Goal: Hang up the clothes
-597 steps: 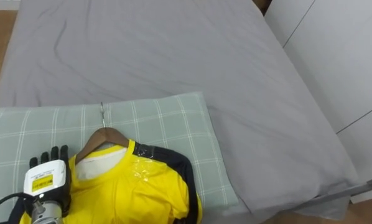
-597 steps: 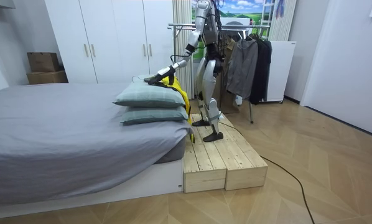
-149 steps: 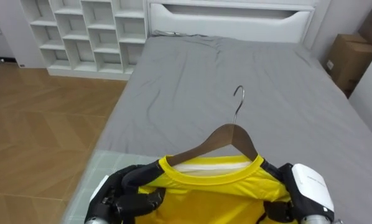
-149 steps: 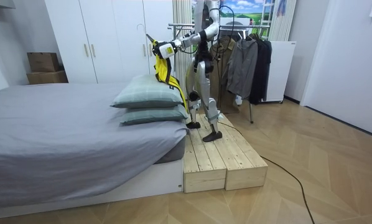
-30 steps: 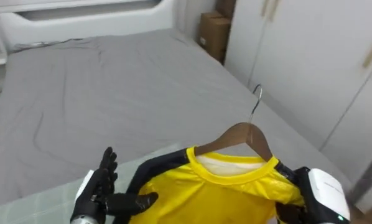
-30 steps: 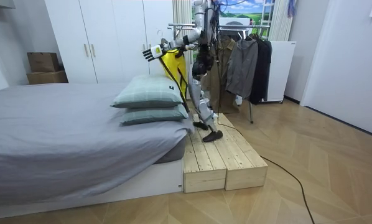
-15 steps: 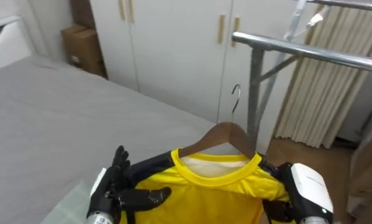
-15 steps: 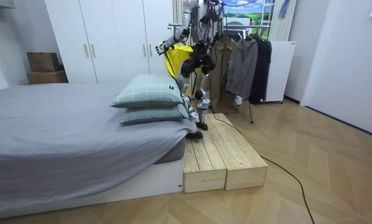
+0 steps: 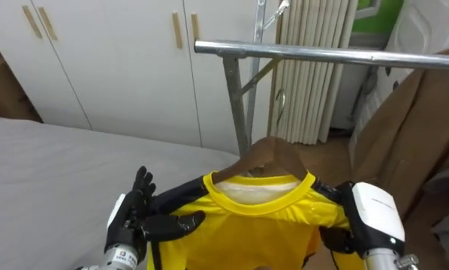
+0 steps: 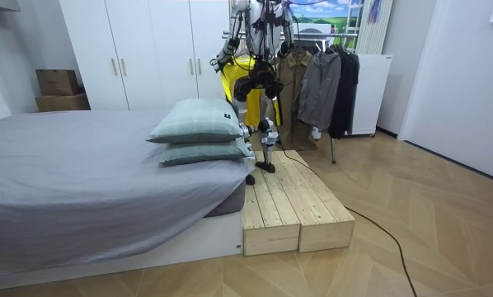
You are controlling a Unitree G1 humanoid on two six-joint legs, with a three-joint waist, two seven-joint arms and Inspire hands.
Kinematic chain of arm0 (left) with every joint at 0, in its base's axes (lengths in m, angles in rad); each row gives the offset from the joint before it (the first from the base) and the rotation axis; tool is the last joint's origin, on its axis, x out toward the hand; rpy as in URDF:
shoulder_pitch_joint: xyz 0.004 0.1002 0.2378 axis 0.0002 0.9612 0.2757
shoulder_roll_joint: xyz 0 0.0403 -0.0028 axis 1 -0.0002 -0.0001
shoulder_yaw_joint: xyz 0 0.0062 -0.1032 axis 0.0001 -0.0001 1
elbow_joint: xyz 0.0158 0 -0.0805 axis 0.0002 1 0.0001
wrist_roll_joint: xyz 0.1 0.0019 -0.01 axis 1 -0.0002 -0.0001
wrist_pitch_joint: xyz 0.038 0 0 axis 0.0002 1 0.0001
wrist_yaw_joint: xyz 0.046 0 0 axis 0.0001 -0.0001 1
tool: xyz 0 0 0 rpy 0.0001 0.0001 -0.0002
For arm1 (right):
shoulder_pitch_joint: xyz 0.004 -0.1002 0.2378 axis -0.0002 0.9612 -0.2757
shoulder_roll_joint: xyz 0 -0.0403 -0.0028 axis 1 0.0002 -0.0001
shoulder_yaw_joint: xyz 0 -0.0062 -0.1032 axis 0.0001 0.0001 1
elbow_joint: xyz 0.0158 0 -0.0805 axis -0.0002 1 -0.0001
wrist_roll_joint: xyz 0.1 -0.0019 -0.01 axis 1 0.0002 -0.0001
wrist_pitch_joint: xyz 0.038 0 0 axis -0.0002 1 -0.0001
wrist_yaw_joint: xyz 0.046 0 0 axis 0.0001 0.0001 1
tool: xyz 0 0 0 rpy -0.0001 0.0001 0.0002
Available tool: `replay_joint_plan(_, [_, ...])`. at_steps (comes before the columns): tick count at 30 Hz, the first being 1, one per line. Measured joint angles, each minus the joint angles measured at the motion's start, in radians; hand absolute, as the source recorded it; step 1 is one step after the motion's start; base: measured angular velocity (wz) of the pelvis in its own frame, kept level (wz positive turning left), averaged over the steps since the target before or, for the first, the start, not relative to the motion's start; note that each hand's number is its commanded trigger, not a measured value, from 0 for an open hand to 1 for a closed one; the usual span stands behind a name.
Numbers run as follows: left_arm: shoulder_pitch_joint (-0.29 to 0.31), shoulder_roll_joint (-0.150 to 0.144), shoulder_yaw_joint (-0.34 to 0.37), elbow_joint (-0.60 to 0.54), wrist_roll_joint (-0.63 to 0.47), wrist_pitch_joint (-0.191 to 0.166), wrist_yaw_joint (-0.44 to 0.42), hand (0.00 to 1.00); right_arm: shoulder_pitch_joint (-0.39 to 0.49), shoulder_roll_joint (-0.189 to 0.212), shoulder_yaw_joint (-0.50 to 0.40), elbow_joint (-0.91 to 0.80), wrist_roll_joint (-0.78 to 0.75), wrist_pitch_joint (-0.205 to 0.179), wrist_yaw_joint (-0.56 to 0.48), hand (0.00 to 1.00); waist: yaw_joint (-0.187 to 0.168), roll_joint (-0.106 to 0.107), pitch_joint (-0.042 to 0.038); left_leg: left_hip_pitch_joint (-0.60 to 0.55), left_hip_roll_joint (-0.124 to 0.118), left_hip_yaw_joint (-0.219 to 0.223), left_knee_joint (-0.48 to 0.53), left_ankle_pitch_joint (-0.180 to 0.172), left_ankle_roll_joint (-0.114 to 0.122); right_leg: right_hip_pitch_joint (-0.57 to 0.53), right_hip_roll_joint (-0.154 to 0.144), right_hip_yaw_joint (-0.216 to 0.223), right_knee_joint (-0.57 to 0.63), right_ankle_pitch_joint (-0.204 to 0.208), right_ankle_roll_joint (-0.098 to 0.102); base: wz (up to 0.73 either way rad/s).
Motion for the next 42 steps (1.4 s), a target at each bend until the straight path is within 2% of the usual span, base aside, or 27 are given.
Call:
replay_joint_plan(5, [0.006, 0.015, 0.003, 0.006, 0.001, -0.017, 0.004, 0.0, 0.001, 0.0, 0.002, -0.001, -0.028, -0.005, 0.0, 1.0, 0.002, 0.003, 0.001, 0.032, 0.002, 0.041, -0.036, 0.0, 0.0, 0.004, 0.013, 0.03, -0.018, 0.0, 0.002, -0.26])
replay_joint_plan(9, [0.011, 0.01, 0.028, 0.006, 0.004, -0.023, 0.004, 0.0, 0.002, -0.001, 0.001, -0.027, -0.026, -0.007, 0.003, 1.0, 0.037, 0.002, 0.0007, 0.059, 0.002, 0.112, -0.066, 0.001, 0.0, -0.009, 0.034, 0.085, -0.014, 0.003, 0.007, -0.42])
replay_joint_plan(18, [0.013, 0.01, 0.047, 0.006, 0.005, -0.025, -0.001, 0.0, 0.002, -0.001, 0.003, -0.034, -0.021, -0.008, 0.004, 1.0, 0.055, -0.006, 0.0013, 0.09, 0.01, 0.166, -0.087, 0.001, 0.0, 0.009, 0.06, 0.129, -0.028, 0.014, 0.009, -0.17])
replay_joint_plan(24, [0.013, 0.01, 0.057, 0.004, 0.006, -0.025, -0.003, 0.0, 0.002, -0.003, 0.003, -0.037, -0.022, -0.008, 0.002, 1.0, 0.03, -0.016, -0.0007, 0.09, 0.019, 0.167, -0.094, 0.003, -0.004, 0.025, 0.062, 0.13, -0.075, 0.039, 0.011, -0.01])
replay_joint_plan(31, [0.025, 0.011, 0.061, 0.0, 0.004, -0.027, -0.012, 0.0, 0.03, -0.024, -0.008, -0.09, -0.022, -0.023, -0.009, 1.0, 0.03, -0.02, -0.0022, 0.09, 0.023, 0.169, -0.1, 0.003, -0.004, 0.034, 0.063, 0.132, -0.102, 0.051, 0.01, 0.0])
replay_joint_plan(42, [0.04, 0.011, 0.061, -0.013, 0.017, -0.028, -0.009, 0.0, 0.103, -0.033, -0.013, -0.198, -0.036, -0.032, -0.072, 1.0, 0.03, -0.021, -0.0034, 0.101, 0.029, 0.167, -0.1, 0.003, -0.005, 0.051, 0.067, 0.131, -0.119, 0.058, 0.007, 0.0])
